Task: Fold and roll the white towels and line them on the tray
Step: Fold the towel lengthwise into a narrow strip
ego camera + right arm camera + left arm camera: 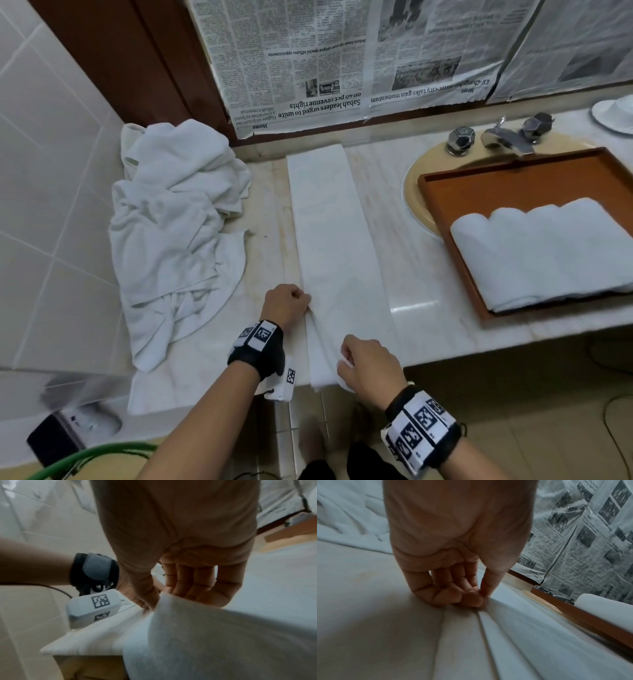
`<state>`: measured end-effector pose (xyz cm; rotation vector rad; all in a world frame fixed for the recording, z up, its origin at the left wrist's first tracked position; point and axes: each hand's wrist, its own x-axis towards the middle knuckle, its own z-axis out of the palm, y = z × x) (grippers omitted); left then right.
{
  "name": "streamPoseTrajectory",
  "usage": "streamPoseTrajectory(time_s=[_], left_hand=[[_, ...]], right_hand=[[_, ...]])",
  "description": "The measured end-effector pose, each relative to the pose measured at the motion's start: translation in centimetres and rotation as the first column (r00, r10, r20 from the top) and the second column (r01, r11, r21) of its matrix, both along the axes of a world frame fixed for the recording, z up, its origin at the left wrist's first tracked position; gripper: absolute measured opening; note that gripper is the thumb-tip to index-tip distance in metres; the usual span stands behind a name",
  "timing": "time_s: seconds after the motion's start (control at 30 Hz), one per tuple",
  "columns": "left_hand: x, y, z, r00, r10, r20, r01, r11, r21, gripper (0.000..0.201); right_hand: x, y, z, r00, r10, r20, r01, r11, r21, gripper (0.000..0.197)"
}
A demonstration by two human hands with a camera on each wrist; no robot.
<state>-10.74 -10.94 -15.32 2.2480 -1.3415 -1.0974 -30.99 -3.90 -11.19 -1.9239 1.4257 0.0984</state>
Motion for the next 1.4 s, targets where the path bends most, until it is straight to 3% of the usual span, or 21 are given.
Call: streamPoseTrajectory(time_s=[0.23, 0.37, 0.57, 0.67, 0.73, 0.8, 0.9, 0.97, 1.07, 1.13, 1.4], left_hand=[[0.0, 0.7, -0.3, 0.999, -0.042, 0.023, 0.044, 0.995, -0.095, 0.021], [-0.2, 1.2, -0.5, 0.999, -0.03, 0.03, 0.033, 0.992, -0.12, 0.018], [-0.1, 1.6, -0.1, 0.998, -0.057, 0.023, 0.06, 0.989, -0.138, 0.018], [0.1, 1.8, -0.3, 0.997, -0.082, 0.006, 0.082, 0.984, -0.161, 0.014], [0.4, 2.0, -0.2, 0.994, -0.109, -0.004, 0.107, 0.977, -0.187, 0.01], [0.8, 2.2, -0.4, 0.982, -0.173, 0.082, 0.187, 0.96, -0.211, 0.016], [1.0, 2.9, -0.5, 0.919, -0.244, 0.311, 0.306, 0.937, -0.167, 0.042], [0.7, 3.5, -0.6, 0.892, -0.278, 0.357, 0.346, 0.928, -0.141, 0.057], [-0.5, 3.8, -1.0, 0.791, -0.446, 0.42, 0.489, 0.872, 0.005, 0.071], [-1.2, 3.5, -1.6, 0.749, -0.51, 0.424, 0.524, 0.847, 0.092, 0.081], [-2.4, -1.9, -1.8, 0.763, -0.45, 0.465, 0.442, 0.887, 0.133, 0.084]], right_hand=[[1.3, 5.0, -0.7, 0.992, 0.058, -0.115, -0.071, 0.991, -0.111, 0.011], [3.4, 7.9, -2.7, 0.977, 0.006, -0.214, -0.031, 0.993, -0.114, 0.027], [3.9, 10.2, -4.3, 0.983, 0.105, -0.151, -0.108, 0.994, -0.009, 0.037], [3.3, 10.1, -3.6, 0.994, 0.106, 0.004, -0.106, 0.994, 0.012, 0.015], [2.6, 8.8, -2.9, 0.993, 0.023, 0.116, -0.016, 0.998, -0.062, 0.007], [1.8, 6.4, -2.1, 0.981, -0.049, 0.187, 0.082, 0.982, -0.169, 0.011], [0.4, 1.3, -1.7, 0.981, -0.08, 0.178, 0.142, 0.916, -0.375, 0.033], [-0.4, -1.9, -2.2, 0.995, -0.041, 0.089, 0.077, 0.893, -0.444, 0.048], [-1.1, -5.4, -3.6, 0.987, 0.089, -0.133, -0.129, 0.934, -0.333, 0.076], [-1.2, -6.9, -4.3, 0.955, 0.185, -0.233, -0.244, 0.935, -0.258, 0.083], [-1.4, -14.2, -6.0, 0.924, 0.279, -0.262, -0.341, 0.91, -0.235, 0.096]])
